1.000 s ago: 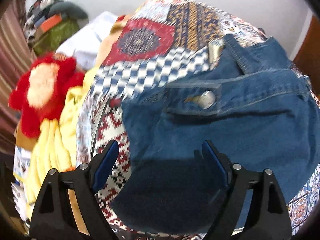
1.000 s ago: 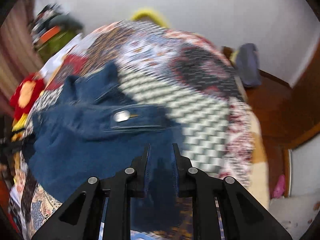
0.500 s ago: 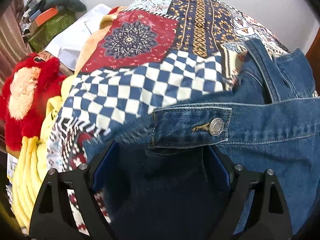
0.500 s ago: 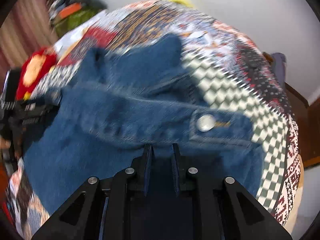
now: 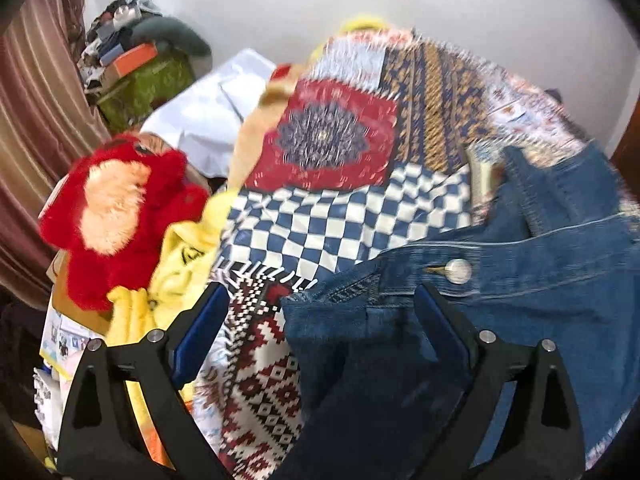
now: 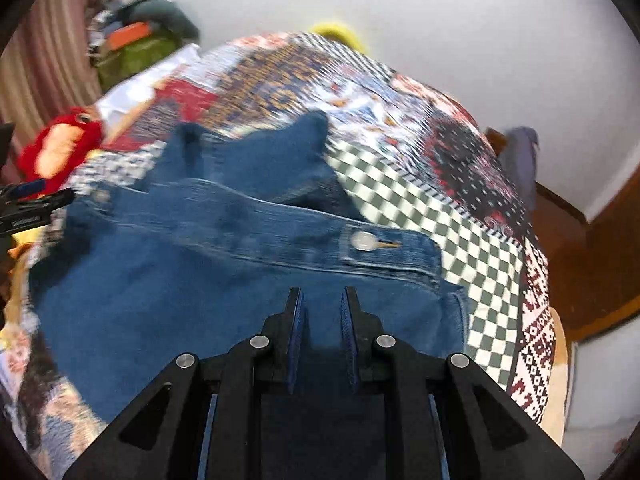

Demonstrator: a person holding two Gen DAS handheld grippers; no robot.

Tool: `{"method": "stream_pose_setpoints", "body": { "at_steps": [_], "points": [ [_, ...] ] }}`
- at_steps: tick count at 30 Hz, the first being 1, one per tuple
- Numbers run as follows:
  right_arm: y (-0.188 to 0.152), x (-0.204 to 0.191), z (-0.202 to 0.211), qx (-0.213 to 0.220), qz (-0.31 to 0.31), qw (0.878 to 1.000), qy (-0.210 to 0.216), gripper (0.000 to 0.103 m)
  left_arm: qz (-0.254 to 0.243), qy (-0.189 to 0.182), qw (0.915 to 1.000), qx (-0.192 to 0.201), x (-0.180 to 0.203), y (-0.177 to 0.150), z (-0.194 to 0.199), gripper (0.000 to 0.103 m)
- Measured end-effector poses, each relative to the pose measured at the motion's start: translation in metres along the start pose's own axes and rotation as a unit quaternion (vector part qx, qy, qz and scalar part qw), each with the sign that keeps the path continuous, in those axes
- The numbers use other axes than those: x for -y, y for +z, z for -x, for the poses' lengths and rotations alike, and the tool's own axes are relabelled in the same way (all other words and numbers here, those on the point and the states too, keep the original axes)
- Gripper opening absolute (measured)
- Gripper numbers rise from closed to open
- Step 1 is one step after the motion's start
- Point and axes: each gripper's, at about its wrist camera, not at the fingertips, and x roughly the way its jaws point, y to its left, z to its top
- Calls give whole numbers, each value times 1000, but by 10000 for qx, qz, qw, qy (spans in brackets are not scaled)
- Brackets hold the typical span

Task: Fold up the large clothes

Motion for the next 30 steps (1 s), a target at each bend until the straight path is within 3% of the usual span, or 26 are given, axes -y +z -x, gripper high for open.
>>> {"method": "stream_pose_setpoints", "body": {
  "at_steps": [7, 9, 12, 15, 18, 23, 26, 30],
  "points": [
    [-6, -43, 15, -69, -101, 9954, 950, 14, -294, -926, 9953, 1, 32, -20, 45, 95],
    [-13, -56, 6, -220, 24, 9953, 941, 14, -337, -1215, 9919, -149, 48, -29, 41, 95],
    [-27, -74, -13, -552, 372, 9963, 549, 14, -420, -1451, 9873, -496, 67, -48, 31, 95],
    [-44, -75, -20, -492, 604, 9968, 155, 14, -753, -1232, 9871, -687, 87, -68, 15, 95],
    [-56, -73, -15, -420, 881, 9947, -317, 14, -754, -1250, 9878, -551, 86, -83, 11, 98],
    [-70, -57, -6, -327, 934, 9948, -223, 14, -421, -1202, 9897, -655, 65, -95, 8, 100],
    [-74, -45, -6, -424, 800, 9946, -506, 14, -467, -1147, 9907, -563, 54, -105, 13, 100],
    [-85, -24, 2, -371, 550, 9974, -266, 14, -415, -967, 9931, -509, 40, -115, 20, 100]
  ]
}}
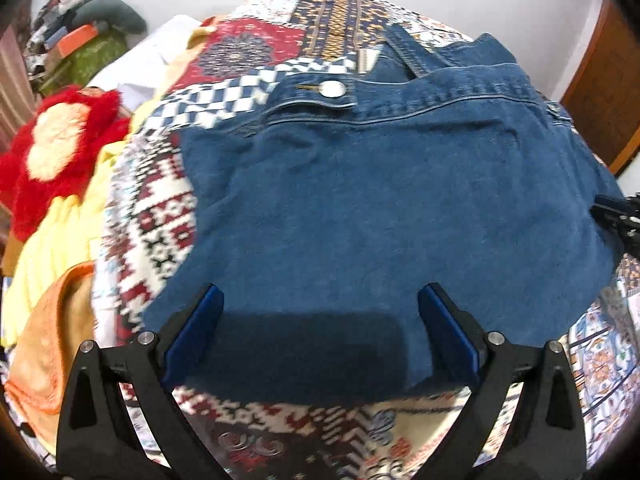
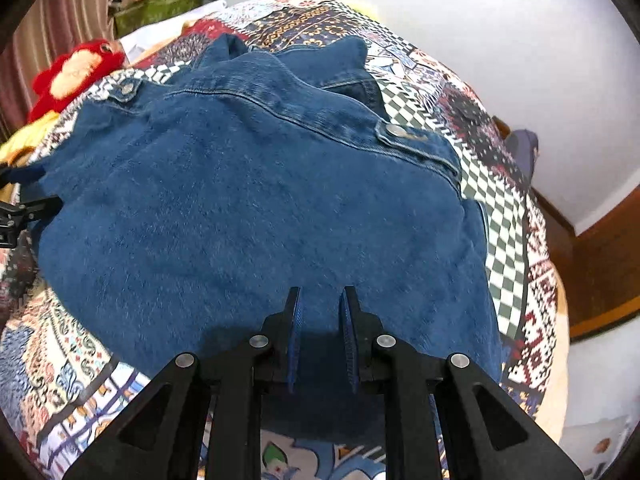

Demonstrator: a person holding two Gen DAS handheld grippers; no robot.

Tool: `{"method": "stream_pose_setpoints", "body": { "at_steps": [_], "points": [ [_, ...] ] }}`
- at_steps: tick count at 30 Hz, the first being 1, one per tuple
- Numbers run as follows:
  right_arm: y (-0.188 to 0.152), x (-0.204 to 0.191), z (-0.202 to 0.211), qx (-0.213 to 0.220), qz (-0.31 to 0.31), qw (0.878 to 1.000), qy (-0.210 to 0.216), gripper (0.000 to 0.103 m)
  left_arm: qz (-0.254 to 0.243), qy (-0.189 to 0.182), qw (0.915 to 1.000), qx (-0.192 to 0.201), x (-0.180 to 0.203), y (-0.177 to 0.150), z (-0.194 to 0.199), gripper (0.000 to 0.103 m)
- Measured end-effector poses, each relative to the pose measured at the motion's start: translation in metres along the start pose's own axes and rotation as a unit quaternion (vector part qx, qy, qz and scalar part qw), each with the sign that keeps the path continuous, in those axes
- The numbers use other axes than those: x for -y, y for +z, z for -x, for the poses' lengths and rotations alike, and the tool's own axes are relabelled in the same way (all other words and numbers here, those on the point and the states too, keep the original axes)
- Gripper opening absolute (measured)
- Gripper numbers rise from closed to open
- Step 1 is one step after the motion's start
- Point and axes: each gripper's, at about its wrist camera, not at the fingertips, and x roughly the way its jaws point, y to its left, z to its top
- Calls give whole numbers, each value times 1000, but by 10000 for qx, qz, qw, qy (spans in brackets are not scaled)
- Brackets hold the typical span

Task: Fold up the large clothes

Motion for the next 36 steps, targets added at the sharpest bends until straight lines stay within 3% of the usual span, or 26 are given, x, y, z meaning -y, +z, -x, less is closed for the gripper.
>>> {"method": "stream_pose_setpoints", "body": {
  "at_steps": [3, 6, 9, 11, 12, 13, 15, 18, 24, 28, 36],
  "points": [
    [-3, 8, 3, -6, -137, 9998, 138, 14, 22, 109, 9999, -6, -5, -9, 4, 100],
    [-9, 10, 3, -46, -62, 9990, -447, 15, 49, 213, 9998, 31, -11, -15, 9, 100],
    [-17, 21, 5, -1, -240, 9995, -189, 20, 84, 263, 9996, 28, -17, -21, 13, 100],
    [-19, 30, 7, -14, -401, 9987, -320, 48, 160, 376, 9992, 31, -22, -27, 16, 100],
    [-21, 34, 8, 13, -453, 9973, -573, 77, 236, 456, 9987, 19, -28, -30, 17, 100],
    [-25, 40, 11, 86, -501, 9948, -879, 93, 384, 529, 9979, -3, -37, -34, 18, 100],
    [-33, 51, 12, 118, -589, 9937, -950, 94, 662, 625, 9958, -77, -53, -40, 20, 100],
    [-48, 74, 12, -43, -952, 9927, -734, 94, 970, 748, 9923, -187, -73, -50, 21, 100],
    [-60, 92, 26, -59, -1203, 9902, -700, 94, 1231, 915, 9881, -106, -87, -62, 35, 100],
    [-57, 85, 43, 144, -1161, 9909, -661, 94, 1268, 889, 9879, 102, -81, -64, 50, 100],
    [-23, 46, 87, 834, -908, 9918, -335, 94, 1057, 374, 9927, 451, -37, -54, 70, 100]
  ]
}}
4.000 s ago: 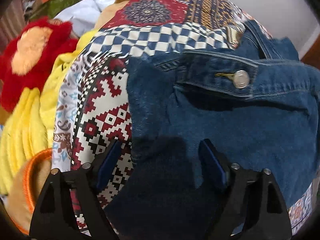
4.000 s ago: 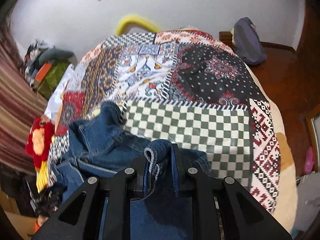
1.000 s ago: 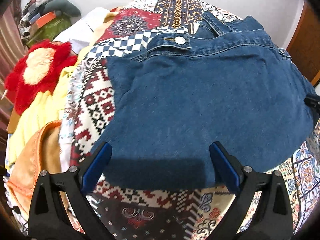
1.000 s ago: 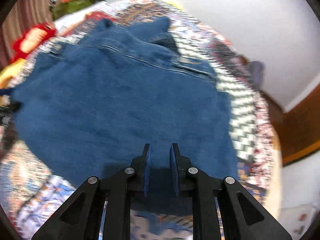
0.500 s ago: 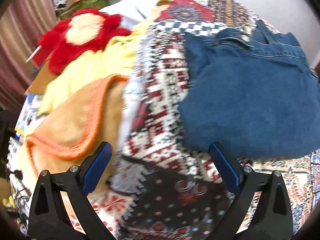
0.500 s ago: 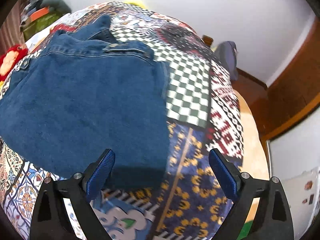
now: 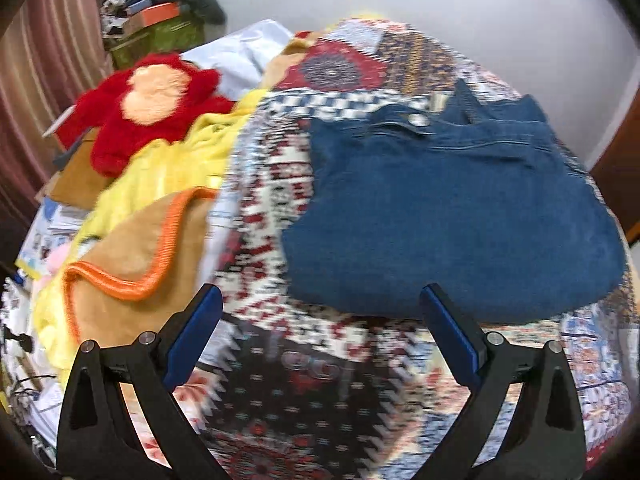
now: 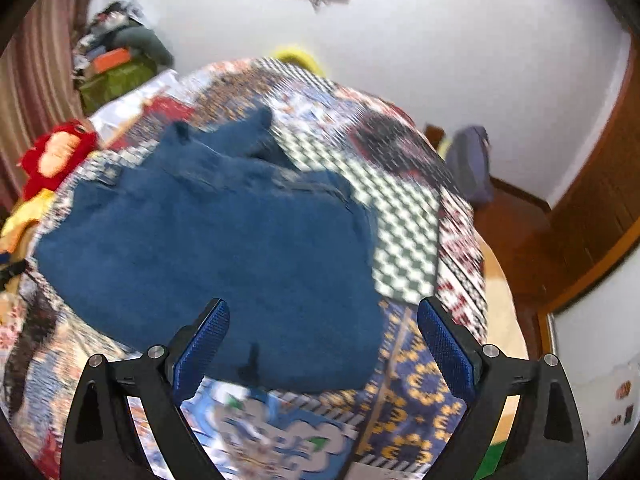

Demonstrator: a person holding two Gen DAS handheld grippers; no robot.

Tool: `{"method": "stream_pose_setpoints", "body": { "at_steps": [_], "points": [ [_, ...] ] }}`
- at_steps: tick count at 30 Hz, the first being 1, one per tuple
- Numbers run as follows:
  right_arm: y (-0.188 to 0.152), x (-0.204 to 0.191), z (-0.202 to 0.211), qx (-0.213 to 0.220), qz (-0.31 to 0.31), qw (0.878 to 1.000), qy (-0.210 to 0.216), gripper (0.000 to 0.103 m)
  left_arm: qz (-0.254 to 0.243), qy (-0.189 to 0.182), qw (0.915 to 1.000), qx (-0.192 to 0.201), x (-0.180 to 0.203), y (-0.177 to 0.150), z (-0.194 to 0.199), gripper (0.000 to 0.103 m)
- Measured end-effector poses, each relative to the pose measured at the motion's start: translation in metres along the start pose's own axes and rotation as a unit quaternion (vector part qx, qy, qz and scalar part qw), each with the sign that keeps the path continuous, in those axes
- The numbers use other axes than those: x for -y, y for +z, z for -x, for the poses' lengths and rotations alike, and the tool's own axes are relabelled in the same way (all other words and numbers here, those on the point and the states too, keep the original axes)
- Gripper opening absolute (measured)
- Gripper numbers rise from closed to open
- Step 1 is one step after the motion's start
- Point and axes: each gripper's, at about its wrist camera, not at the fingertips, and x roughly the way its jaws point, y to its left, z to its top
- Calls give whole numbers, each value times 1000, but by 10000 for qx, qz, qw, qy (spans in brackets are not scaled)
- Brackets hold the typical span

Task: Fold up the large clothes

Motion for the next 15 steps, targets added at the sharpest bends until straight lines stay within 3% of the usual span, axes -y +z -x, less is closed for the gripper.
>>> {"method": "stream_pose_setpoints", "body": {
  "at_steps": [8, 10, 13, 15],
  "points": [
    [16, -67, -13, -39, 495, 9980, 396, 95, 394, -889, 9947, -322, 26, -7, -26, 100],
    [14, -81, -27, -203, 584, 9967, 525, 94, 730, -1149, 9894, -509, 25, -10, -40, 100],
    [8, -99, -53, -481, 742, 9941, 633, 94, 1248, -1715, 9727, -944, 24, -16, -66, 100],
    [3, -106, -69, -689, 851, 9920, 633, 94, 1476, -1957, 9641, -1020, 24, -18, -76, 100]
  ]
}}
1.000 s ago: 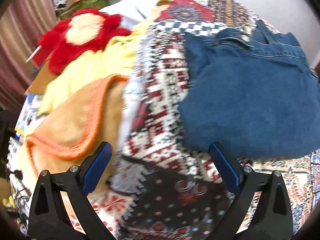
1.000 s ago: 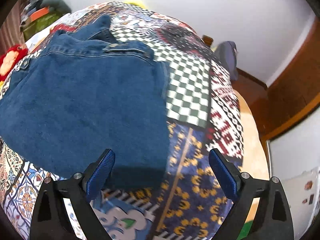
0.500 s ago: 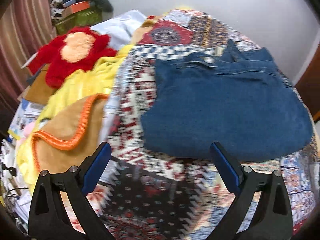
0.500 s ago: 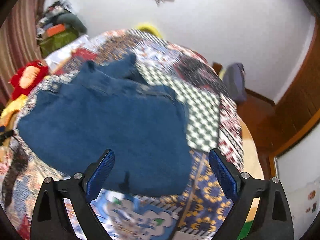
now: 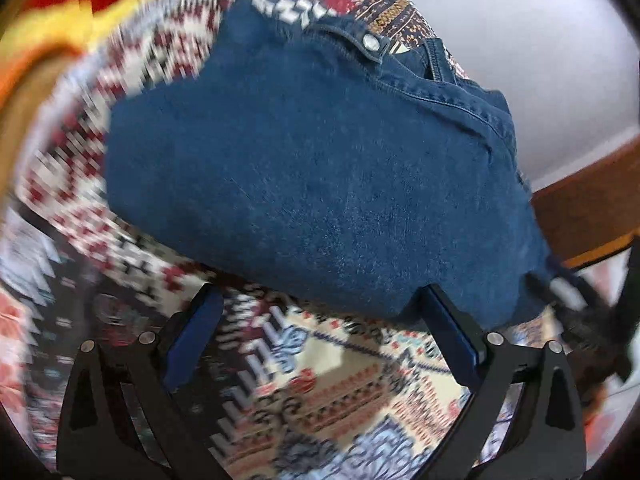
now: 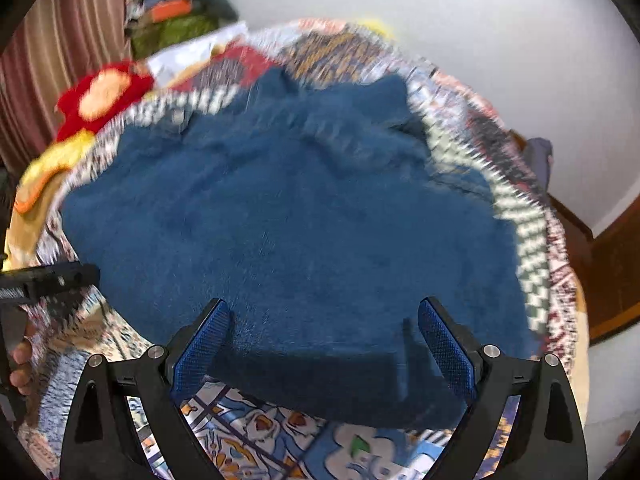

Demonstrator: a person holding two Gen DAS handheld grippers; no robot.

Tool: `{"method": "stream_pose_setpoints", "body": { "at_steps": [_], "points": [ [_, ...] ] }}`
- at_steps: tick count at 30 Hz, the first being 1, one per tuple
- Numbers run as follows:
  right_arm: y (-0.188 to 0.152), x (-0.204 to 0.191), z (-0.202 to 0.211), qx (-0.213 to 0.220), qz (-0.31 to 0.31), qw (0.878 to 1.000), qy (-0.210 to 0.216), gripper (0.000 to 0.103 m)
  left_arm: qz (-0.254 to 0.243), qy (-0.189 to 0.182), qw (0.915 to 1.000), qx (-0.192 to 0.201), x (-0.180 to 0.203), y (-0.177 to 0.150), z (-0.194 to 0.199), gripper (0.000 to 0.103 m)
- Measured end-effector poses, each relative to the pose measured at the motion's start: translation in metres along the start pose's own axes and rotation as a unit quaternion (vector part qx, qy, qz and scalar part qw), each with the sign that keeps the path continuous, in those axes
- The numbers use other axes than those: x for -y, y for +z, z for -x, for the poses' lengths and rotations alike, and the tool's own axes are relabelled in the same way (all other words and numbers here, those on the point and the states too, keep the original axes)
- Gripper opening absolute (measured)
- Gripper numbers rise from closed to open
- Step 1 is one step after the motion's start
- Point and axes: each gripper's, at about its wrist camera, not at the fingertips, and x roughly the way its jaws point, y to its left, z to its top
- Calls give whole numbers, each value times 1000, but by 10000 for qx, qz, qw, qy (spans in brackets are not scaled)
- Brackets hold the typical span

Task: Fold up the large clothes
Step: 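Grasp the folded denim jacket with the left tool and lift it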

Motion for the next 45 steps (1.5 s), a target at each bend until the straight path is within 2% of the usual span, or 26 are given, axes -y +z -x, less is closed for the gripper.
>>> {"method": "stream_pose_setpoints", "body": {
  "at_steps": [2, 5, 10, 12, 14, 15, 16, 17, 19, 22, 25, 29, 33, 36, 40, 43, 45],
  "points": [
    [-3, -5, -18, -189, 47, 9998, -31, 94, 243, -282, 9993, -8, -4, 4, -7, 100],
    [-5, 3, -23, -223, -146, 9994, 202, 95, 553, -644, 9964, 49, -9, 14, -13, 99],
    [-5, 14, -25, -247, -371, 9979, 475, 96, 1057, -612, 9918, 387, -9, 34, -25, 96],
    [-6, 11, -24, -228, -332, 9984, 405, 96, 1239, -415, 9898, 568, -8, 39, -25, 86],
    [-6, 9, -22, -219, -298, 9987, 352, 96, 1279, -263, 9894, 643, -9, 41, -22, 65],
    [-6, 9, -21, -229, -291, 9987, 346, 96, 1297, -227, 9887, 714, -10, 41, -16, 58],
    [-6, 9, -19, -238, -295, 9987, 352, 96, 1308, -207, 9881, 779, -13, 42, -11, 46],
    [-6, 10, -18, -251, -301, 9986, 367, 96, 1287, -246, 9880, 821, -13, 43, -6, 40],
    [-5, 12, -14, -274, -316, 9984, 379, 96, 1240, -346, 9875, 906, -12, 48, 5, 34],
    [-1, 16, -3, -237, -332, 9987, 315, 96, 994, -355, 9885, 1085, -2, 54, 24, 30],
    [5, 14, 12, -103, -299, 9991, 266, 96, 330, -70, 9877, 1527, 26, 57, 53, 29],
    [16, 4, 35, 216, -250, 9991, 274, 96, -386, 259, 9779, 2039, 55, 52, 95, 29],
    [27, -20, 43, 354, -110, 9981, 500, 96, -786, 508, 9662, 2403, 76, 44, 128, 29],
    [31, -45, 35, 255, -8, 9955, 910, 96, -1055, 716, 9575, 2587, 84, 36, 145, 29],
    [27, -84, 0, -221, 236, 9921, 1210, 96, -1524, 1070, 9464, 2640, 96, 21, 147, 29],
    [22, -91, -24, -593, -66, 9882, 1408, 98, -1966, 1441, 9352, 2568, 112, 12, 131, 28],
    [20, -89, -30, -650, -146, 9870, 1464, 100, -2136, 1566, 9294, 2571, 122, 8, 124, 28]
  ]
}}
